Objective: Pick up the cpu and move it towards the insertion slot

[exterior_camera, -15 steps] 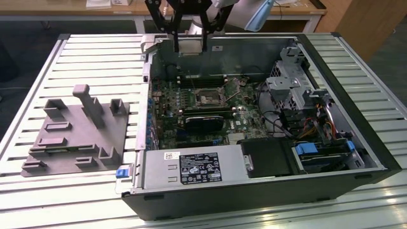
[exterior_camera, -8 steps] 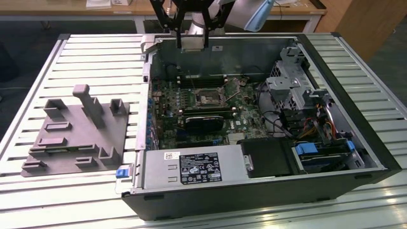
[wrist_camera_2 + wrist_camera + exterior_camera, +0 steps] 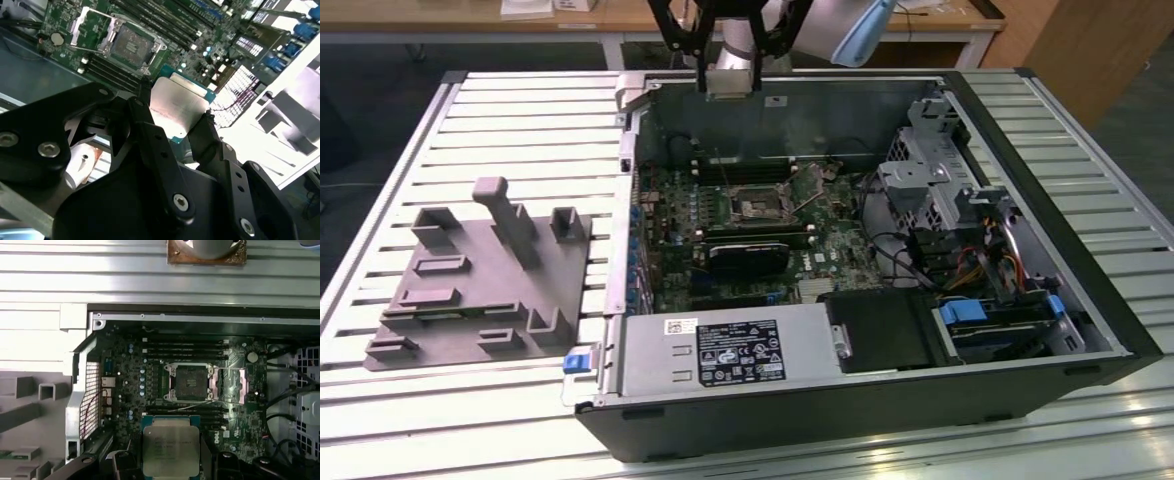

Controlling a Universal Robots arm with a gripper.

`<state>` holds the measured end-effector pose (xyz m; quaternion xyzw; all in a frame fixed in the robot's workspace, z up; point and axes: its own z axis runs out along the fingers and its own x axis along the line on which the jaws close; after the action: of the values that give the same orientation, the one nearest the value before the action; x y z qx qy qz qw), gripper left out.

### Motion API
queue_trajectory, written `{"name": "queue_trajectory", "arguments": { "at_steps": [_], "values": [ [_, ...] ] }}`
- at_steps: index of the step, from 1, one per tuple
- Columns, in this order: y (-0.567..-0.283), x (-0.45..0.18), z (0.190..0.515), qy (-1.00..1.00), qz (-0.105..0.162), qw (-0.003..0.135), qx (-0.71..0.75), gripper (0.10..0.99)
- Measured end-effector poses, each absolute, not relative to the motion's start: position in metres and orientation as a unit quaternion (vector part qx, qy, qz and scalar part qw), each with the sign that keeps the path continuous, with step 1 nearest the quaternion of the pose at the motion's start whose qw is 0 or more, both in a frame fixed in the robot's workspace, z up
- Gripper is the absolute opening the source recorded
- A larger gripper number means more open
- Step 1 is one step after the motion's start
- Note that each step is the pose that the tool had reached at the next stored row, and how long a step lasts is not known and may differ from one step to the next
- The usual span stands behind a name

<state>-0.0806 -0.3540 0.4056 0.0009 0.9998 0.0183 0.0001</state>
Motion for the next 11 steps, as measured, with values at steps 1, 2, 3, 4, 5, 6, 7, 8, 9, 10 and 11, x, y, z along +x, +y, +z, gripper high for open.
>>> {"name": "queue_trajectory", "arguments": {
  "at_steps": [1, 2, 3, 4, 5, 6, 7, 8, 9, 10, 11],
  "values": [
    [-0.352, -0.079, 0.405, 1.0, 0.018, 0.0, 0.001, 0.545],
    [-0.349, -0.078, 0.405, 1.0, 0.018, 0.0, 0.001, 0.545],
    [-0.347, -0.077, 0.404, 1.0, 0.018, 0.0, 0.001, 0.545],
    [-0.345, -0.076, 0.404, 1.0, 0.018, 0.0, 0.001, 0.545],
    [-0.343, -0.075, 0.403, 1.0, 0.018, 0.0, 0.001, 0.545],
    [-0.34, -0.074, 0.403, 1.0, 0.018, 0.0, 0.001, 0.545],
    [-0.338, -0.073, 0.403, 1.0, 0.018, 0.0, 0.001, 0.545],
    [-0.335, -0.072, 0.402, 1.0, 0.018, 0.0, 0.001, 0.545],
    [-0.332, -0.072, 0.402, 1.0, 0.018, 0.0, 0.001, 0.545],
    [-0.33, -0.071, 0.402, 1.0, 0.018, 0.0, 0.001, 0.545],
    [-0.327, -0.07, 0.401, 1.0, 0.018, 0.0, 0.001, 0.545]
  ]
}}
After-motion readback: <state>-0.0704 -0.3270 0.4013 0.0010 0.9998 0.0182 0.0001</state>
